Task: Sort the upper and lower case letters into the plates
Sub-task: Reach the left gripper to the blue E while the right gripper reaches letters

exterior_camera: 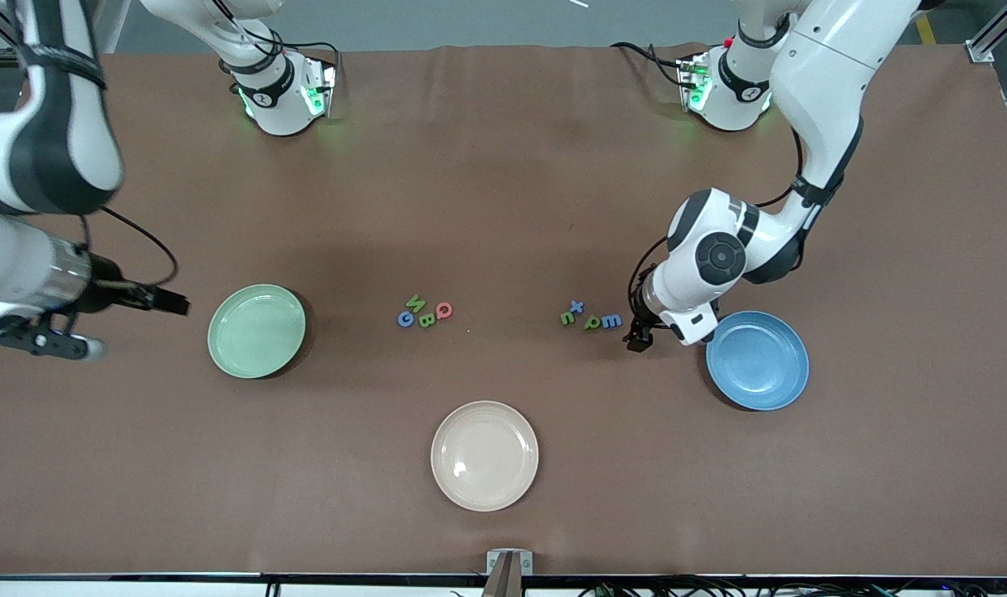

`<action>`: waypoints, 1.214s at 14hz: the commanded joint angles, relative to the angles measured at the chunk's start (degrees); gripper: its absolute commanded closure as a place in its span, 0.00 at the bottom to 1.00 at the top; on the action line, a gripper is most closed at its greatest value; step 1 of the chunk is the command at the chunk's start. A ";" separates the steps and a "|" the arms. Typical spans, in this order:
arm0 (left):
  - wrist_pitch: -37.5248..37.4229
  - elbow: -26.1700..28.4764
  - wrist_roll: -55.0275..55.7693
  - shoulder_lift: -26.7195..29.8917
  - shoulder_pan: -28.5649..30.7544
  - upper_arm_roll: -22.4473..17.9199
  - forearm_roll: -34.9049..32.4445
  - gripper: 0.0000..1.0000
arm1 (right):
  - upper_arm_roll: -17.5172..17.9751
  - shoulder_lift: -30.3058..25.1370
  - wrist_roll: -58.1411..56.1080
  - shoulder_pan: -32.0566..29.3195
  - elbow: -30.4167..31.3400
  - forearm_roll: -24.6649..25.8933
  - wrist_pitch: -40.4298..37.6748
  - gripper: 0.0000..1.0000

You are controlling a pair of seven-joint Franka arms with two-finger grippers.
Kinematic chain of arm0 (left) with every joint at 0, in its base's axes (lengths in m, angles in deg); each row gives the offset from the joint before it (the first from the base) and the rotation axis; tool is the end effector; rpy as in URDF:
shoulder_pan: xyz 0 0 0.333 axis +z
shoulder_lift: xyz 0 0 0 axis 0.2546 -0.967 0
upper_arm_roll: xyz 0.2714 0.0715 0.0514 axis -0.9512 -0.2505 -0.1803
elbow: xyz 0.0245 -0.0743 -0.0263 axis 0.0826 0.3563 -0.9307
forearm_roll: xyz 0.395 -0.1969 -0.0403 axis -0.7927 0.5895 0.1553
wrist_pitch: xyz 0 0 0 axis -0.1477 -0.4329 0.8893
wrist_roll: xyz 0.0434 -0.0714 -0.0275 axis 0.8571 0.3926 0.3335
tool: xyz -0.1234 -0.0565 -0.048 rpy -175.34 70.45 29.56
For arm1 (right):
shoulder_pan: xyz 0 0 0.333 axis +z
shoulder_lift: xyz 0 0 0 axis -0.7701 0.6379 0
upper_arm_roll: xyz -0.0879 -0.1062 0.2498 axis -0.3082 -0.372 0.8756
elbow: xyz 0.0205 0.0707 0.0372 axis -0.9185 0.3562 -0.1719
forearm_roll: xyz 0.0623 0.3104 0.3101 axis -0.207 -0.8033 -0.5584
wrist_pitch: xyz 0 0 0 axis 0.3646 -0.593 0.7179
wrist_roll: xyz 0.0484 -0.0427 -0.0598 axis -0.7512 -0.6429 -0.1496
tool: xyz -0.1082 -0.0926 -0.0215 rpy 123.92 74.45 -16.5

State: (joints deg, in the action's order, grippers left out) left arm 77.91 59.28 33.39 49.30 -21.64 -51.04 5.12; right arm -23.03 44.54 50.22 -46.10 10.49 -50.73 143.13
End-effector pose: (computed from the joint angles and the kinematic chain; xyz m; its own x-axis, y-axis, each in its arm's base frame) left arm 0.5590 -0.2967 0.1092 0.1617 0.9729 -0.1650 0.9861 -0.1657 -0.0103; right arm 0.6649 0.0313 0.3694 0.9575 -0.2615 -0.1216 -0.2635 -0.9647 -0.0004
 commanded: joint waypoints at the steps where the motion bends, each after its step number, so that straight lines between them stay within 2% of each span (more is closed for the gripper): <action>1: 10.16 6.17 5.69 0.60 -0.23 -0.22 -0.99 0.13 | -0.10 4.37 9.77 3.63 0.89 -0.49 5.89 0.00; 2: 12.64 7.68 6.93 0.78 -0.40 -0.22 -0.99 0.16 | -0.10 5.17 10.93 4.34 2.29 -0.93 8.69 0.00; 4: 12.66 7.70 8.08 0.52 -0.49 -0.31 -0.99 0.20 | -0.10 5.88 12.42 5.66 6.94 -4.43 16.07 0.00; 5: 12.66 7.61 8.17 0.34 -0.84 -0.31 -0.99 0.24 | -0.10 6.58 13.56 6.71 8.79 -4.62 19.76 0.00; 11: 15.21 7.43 9.31 -1.15 -1.37 -0.31 -0.99 0.34 | -0.28 14.31 26.57 15.06 10.04 -4.19 30.86 0.01; 14: 16.27 7.00 9.22 -2.21 -1.90 -0.40 -0.99 0.34 | -0.37 16.25 31.22 17.88 9.95 -3.75 32.09 0.08; 17: 17.76 6.64 9.23 -3.35 -1.99 -0.49 -0.99 0.46 | -0.54 19.14 35.97 20.34 9.95 -3.31 34.72 0.19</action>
State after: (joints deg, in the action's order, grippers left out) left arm 93.90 66.44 40.92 47.01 -22.97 -51.11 5.12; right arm -22.86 62.22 82.73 -27.33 20.30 -54.65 175.94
